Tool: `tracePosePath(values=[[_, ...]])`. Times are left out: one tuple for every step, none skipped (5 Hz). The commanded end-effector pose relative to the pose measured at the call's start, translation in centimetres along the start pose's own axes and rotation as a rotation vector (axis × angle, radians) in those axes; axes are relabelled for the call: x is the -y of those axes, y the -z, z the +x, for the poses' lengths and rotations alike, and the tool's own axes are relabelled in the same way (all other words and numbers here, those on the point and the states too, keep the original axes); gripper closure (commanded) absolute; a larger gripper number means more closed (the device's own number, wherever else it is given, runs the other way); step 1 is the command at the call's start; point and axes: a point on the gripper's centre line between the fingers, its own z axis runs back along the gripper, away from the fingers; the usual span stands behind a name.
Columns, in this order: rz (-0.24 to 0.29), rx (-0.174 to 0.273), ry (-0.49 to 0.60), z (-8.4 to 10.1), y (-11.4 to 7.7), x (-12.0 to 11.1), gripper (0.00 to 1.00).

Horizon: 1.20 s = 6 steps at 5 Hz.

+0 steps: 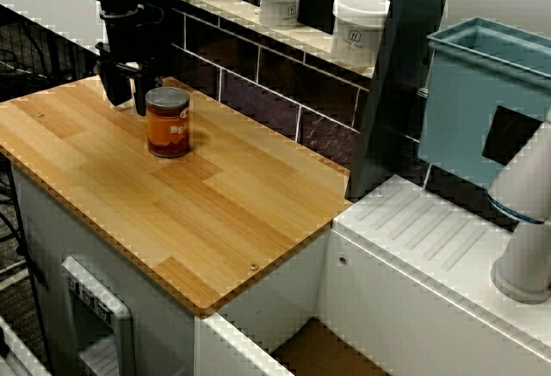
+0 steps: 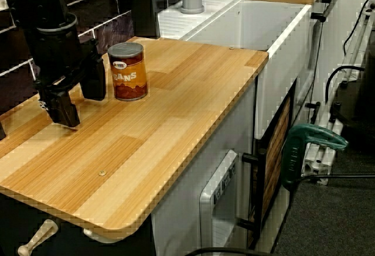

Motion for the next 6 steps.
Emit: tracePosePath(values=[[-0.007,0.001,0.055,-0.9,-1.4,3.2,0.00],[-0.008,-0.015,0.098,-2.1,-1.2,5.5,0.00],[-0.019,-0.039,0.114,-3.0,-1.1,8.3,0.00],[-0.034,-0.060,0.128,-3.4,-1.0,10.4,0.00],[-0.044,-0.069,0.138,-3.7,-0.8,12.1,0.00],[-0.062,-0.088,0.143,-4.2,-0.4,13.2,0.00]])
